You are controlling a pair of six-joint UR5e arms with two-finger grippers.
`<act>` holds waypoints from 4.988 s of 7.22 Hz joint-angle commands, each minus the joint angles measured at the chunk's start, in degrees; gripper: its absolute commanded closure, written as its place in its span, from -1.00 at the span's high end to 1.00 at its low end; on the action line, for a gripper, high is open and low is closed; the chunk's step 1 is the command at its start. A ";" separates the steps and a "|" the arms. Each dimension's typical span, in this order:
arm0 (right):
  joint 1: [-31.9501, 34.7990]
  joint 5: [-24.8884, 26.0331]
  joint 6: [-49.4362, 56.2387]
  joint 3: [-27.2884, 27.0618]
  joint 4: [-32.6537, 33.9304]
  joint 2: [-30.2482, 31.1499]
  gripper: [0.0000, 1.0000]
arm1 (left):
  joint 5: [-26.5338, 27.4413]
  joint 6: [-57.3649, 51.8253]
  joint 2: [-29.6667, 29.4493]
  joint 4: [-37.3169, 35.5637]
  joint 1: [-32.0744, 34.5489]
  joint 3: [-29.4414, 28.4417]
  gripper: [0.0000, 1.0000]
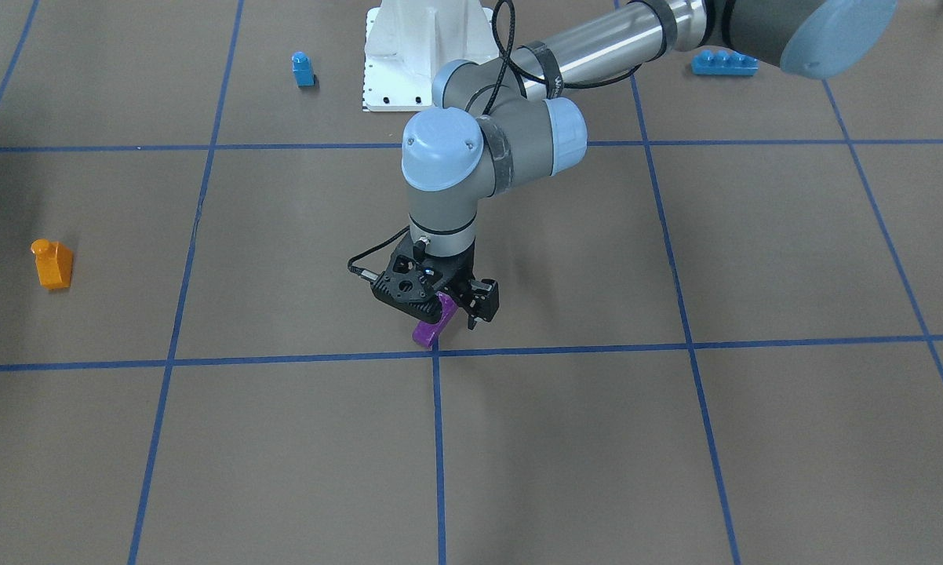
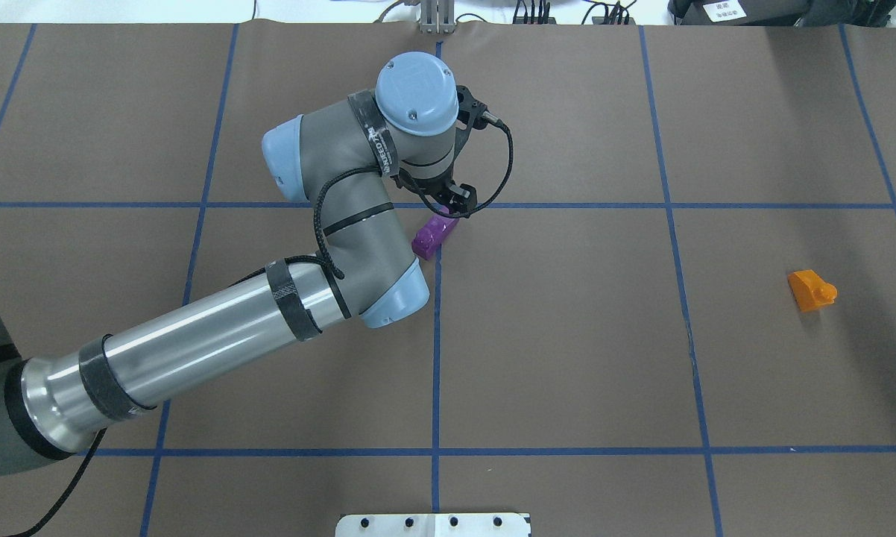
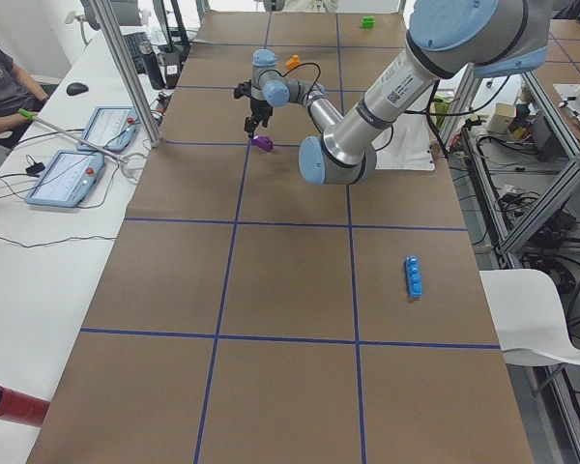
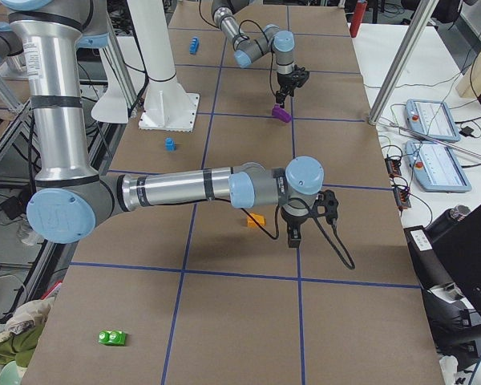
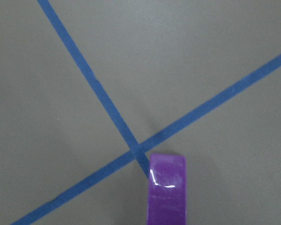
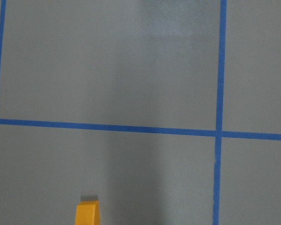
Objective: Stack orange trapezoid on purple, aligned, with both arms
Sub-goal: 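Release the purple block with the left gripper while the right grasps the orange block, then carry the orange block over the purple block with the right gripper while the left withdraws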
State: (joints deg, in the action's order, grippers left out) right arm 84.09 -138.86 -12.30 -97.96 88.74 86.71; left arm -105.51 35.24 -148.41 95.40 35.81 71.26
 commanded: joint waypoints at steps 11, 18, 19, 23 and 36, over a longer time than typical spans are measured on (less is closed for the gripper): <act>-29.33 14.15 -25.85 3.82 -30.12 9.27 1.00 | -8.75 -0.62 3.30 -23.25 8.31 19.26 1.00; -28.03 9.70 -28.46 2.26 -24.60 5.68 -1.00 | -8.84 -0.62 4.36 -23.25 8.31 19.88 1.00; -25.41 6.62 -32.14 1.99 -21.53 1.66 -1.00 | -8.84 -0.70 4.88 -23.33 8.83 20.31 1.00; -25.55 3.42 -43.60 0.75 0.98 -21.76 -1.00 | -9.19 -13.06 13.99 -26.14 16.11 25.40 1.00; -48.93 21.79 -101.70 28.53 -1.47 -55.60 -1.00 | -16.04 -39.73 32.92 -25.27 33.62 25.68 1.00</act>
State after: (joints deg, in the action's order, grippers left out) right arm 35.56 -117.00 -113.60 -69.46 87.00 30.97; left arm -121.55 -4.48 -115.50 70.13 69.43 96.94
